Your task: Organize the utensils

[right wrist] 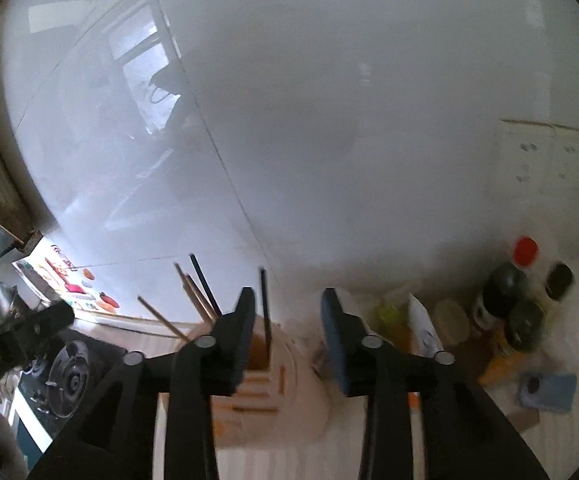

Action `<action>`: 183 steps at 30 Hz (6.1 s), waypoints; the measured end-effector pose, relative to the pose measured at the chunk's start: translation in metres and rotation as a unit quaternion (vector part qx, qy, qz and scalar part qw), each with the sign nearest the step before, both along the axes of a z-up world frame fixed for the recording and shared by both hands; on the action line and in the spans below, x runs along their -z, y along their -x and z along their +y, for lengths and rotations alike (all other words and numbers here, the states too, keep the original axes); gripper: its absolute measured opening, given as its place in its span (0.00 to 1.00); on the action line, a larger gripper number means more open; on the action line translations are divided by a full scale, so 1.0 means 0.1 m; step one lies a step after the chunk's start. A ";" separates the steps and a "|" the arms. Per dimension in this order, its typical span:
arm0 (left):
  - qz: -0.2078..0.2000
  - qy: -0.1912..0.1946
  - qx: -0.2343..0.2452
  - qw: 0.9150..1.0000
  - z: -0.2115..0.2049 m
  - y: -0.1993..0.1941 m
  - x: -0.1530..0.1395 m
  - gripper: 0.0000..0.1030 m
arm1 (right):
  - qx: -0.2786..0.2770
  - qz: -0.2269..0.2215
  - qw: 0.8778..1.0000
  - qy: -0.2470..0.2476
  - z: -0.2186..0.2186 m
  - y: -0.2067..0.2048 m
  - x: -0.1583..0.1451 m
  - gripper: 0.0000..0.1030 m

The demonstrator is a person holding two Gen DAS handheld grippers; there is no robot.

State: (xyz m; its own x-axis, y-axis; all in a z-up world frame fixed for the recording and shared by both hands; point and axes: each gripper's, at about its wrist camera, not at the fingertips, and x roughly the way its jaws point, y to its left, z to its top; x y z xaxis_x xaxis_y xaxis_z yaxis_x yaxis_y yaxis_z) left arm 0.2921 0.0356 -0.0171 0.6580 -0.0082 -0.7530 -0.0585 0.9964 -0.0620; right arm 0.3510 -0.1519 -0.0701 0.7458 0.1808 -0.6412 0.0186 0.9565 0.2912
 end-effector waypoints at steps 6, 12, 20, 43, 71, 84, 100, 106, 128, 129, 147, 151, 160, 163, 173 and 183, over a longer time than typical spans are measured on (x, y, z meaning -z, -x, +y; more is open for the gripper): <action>0.023 -0.023 -0.007 0.999 -0.10 0.22 0.33 1.00 | 0.030 0.033 0.999 0.003 -0.23 0.38 0.15 0.63; 0.092 -0.034 0.005 0.995 -0.32 0.36 0.94 1.00 | 0.047 0.090 0.995 0.011 -0.56 0.73 0.64 0.73; 0.195 -0.062 0.034 0.978 -0.70 0.53 1.81 1.00 | 0.015 0.243 0.970 0.001 -0.85 1.15 1.73 0.50; 0.333 -0.020 0.142 0.932 -1.98 0.59 2.84 0.46 | 0.054 0.375 0.924 0.042 -1.33 1.73 2.70 0.06; 0.332 -0.039 0.079 0.939 -0.61 0.82 2.80 0.03 | -0.045 0.397 0.914 0.063 -0.76 1.37 2.26 0.07; 0.324 -0.033 0.083 0.942 -0.51 0.84 2.75 0.03 | -0.066 0.412 0.900 0.125 -0.17 1.07 2.18 0.07; 0.327 -0.037 0.081 0.941 -0.49 0.85 2.75 0.03 | -0.067 0.436 0.889 0.122 -0.02 0.90 2.39 0.07; 0.329 -0.036 0.080 0.940 -0.49 0.83 2.76 0.03 | -0.066 0.429 0.892 0.130 0.01 0.98 2.62 0.07; 0.127 0.022 0.084 0.988 -0.23 1.10 0.87 0.02 | -0.077 0.274 0.959 -0.007 -0.26 1.44 1.45 0.06; 0.104 0.029 0.087 0.990 -0.22 1.08 0.67 0.02 | -0.078 0.264 0.961 -0.012 -0.28 1.43 1.37 0.06; -0.040 0.062 0.105 0.992 -0.05 0.31 -0.85 0.03 | -0.064 0.013 0.998 -0.027 -0.27 0.26 -0.82 0.06; 0.039 0.065 0.085 0.994 0.14 0.34 -0.13 0.10 | -0.073 0.050 0.996 -0.021 -0.23 0.16 -0.63 0.06; 0.344 0.151 -0.069 0.924 0.75 0.93 2.36 0.11 | -0.062 0.262 0.963 -0.023 -0.44 0.73 1.18 0.06; 0.374 0.190 -0.128 0.899 0.87 1.03 2.80 0.11 | -0.046 0.303 0.952 -0.005 -0.47 0.90 1.63 0.06; 0.330 0.029 -0.024 0.943 0.38 0.78 2.95 0.00 | -0.038 0.347 0.937 0.027 -0.31 1.10 2.19 0.06; 0.358 0.135 -0.045 0.923 0.59 0.87 2.85 0.06 | -0.047 0.362 0.931 0.030 -0.24 1.16 2.27 0.06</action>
